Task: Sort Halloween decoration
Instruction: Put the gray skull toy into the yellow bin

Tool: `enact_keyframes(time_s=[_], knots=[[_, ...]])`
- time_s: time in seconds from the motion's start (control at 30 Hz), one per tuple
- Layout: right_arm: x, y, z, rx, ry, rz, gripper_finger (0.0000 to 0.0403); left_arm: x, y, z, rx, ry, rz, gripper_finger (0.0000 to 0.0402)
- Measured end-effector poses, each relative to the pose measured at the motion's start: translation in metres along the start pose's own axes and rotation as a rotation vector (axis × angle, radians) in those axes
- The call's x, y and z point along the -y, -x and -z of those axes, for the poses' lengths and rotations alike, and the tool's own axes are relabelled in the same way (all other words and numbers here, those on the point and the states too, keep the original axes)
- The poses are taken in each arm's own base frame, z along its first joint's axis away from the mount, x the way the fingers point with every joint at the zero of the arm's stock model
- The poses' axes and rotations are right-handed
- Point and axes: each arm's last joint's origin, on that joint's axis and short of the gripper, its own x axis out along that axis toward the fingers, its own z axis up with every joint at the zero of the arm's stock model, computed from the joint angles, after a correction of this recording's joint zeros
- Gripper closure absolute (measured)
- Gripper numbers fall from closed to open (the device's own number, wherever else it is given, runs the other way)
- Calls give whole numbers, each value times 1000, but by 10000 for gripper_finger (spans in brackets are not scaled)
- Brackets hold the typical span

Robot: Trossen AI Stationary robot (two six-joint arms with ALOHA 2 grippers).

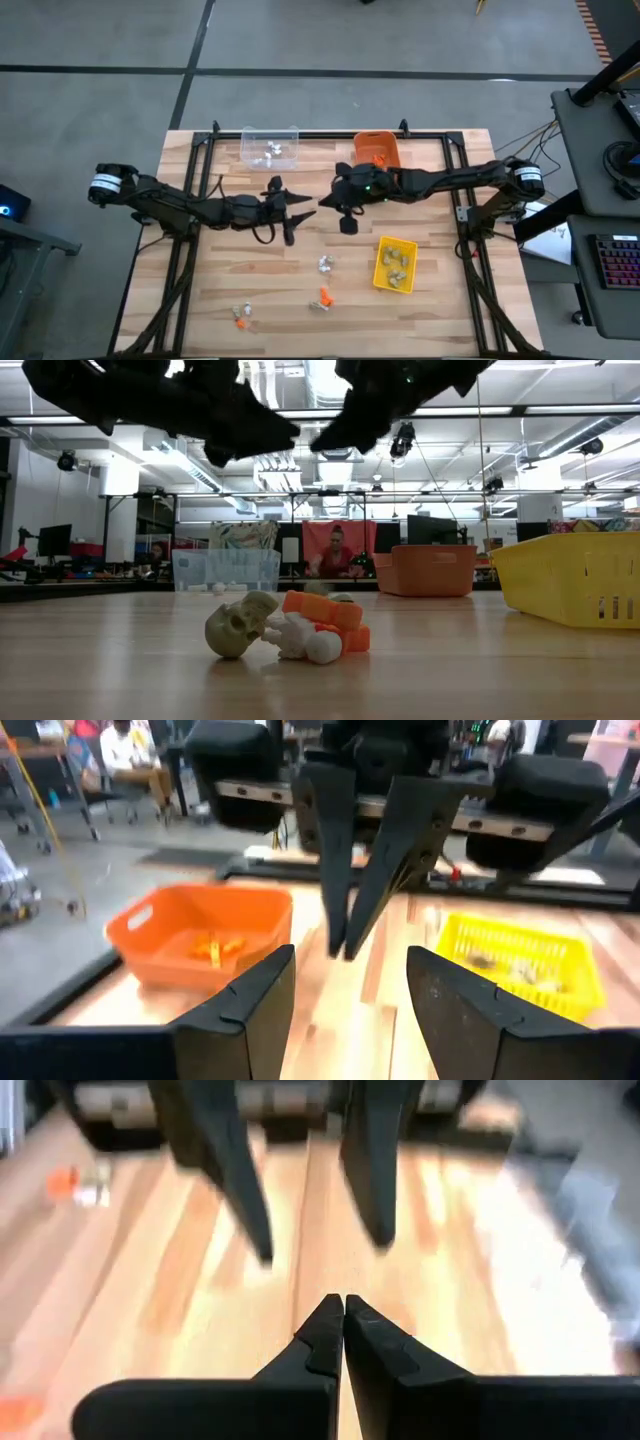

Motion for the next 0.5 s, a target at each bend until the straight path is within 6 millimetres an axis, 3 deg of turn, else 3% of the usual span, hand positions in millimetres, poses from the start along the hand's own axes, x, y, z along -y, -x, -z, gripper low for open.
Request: enact_keyframes(time_s=[0.27,0.5], knots=[[-4,5,22,-306,-202,-19,395,1,3,20,-202,0,14,226],[-9,7,32,-399,-193,-47,394,8,-3,44,-329,-21,146,225]])
